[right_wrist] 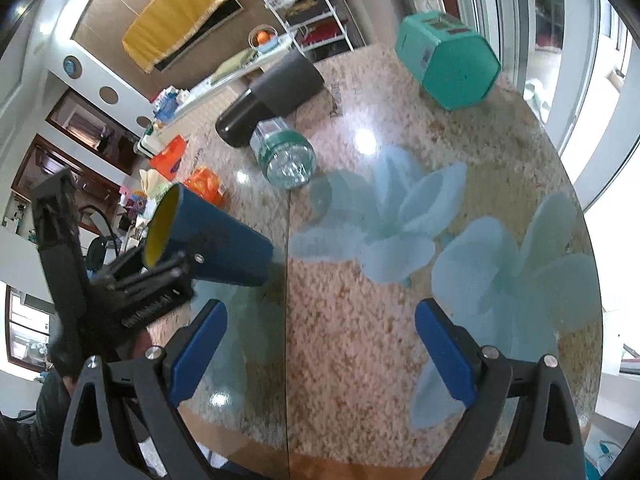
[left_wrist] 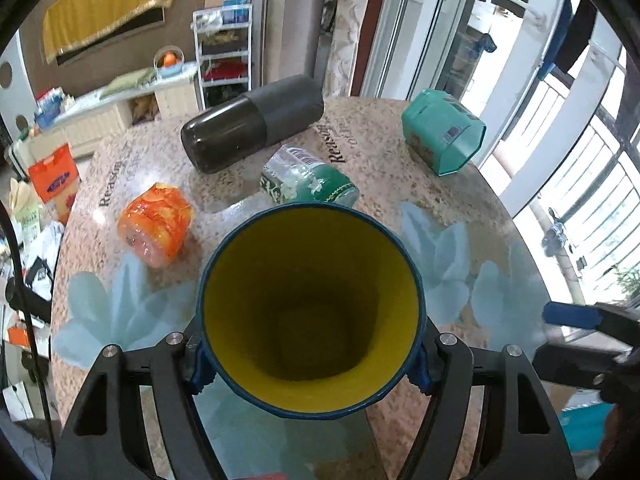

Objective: Flip cup upright
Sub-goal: 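Rotate the held cup with the left tool so its opening faces up, then lower the cup upright onto the table and open the left tool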

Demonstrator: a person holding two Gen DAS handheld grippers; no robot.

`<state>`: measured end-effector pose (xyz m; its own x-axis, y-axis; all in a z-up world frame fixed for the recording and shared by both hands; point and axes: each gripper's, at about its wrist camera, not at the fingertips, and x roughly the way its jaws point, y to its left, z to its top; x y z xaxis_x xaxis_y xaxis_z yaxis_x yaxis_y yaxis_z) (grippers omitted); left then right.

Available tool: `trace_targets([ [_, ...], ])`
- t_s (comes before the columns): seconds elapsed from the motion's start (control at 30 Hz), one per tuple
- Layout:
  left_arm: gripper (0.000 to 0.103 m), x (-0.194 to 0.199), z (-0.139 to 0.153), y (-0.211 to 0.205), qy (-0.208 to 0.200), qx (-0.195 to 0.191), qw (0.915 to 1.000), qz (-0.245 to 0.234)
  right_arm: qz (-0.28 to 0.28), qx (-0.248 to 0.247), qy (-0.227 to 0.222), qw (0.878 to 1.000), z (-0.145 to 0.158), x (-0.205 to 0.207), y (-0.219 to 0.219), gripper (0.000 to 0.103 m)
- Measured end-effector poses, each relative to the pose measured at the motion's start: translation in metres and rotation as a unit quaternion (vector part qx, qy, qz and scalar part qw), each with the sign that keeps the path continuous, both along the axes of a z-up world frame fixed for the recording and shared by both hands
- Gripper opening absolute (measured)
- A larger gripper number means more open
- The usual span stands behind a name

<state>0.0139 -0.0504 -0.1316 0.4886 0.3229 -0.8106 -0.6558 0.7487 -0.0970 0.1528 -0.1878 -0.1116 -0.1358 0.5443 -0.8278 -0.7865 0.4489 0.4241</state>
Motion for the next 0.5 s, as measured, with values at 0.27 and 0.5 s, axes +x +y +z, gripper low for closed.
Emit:
trace_targets([
  [0.27,0.076,0.004,-0.017,-0.025,-0.003,0.073,0.9973,-0.012,0.003,0.0,-0.014,1.0,-0.007,-0.004,-0.002,0.095],
  [0.5,0.076,-0.005,-0.02,-0.032,-0.039,0.098,0.9945,-0.001,0.01,-0.001,-0.013,1.0,-0.009,-0.008,-0.006,0.095],
])
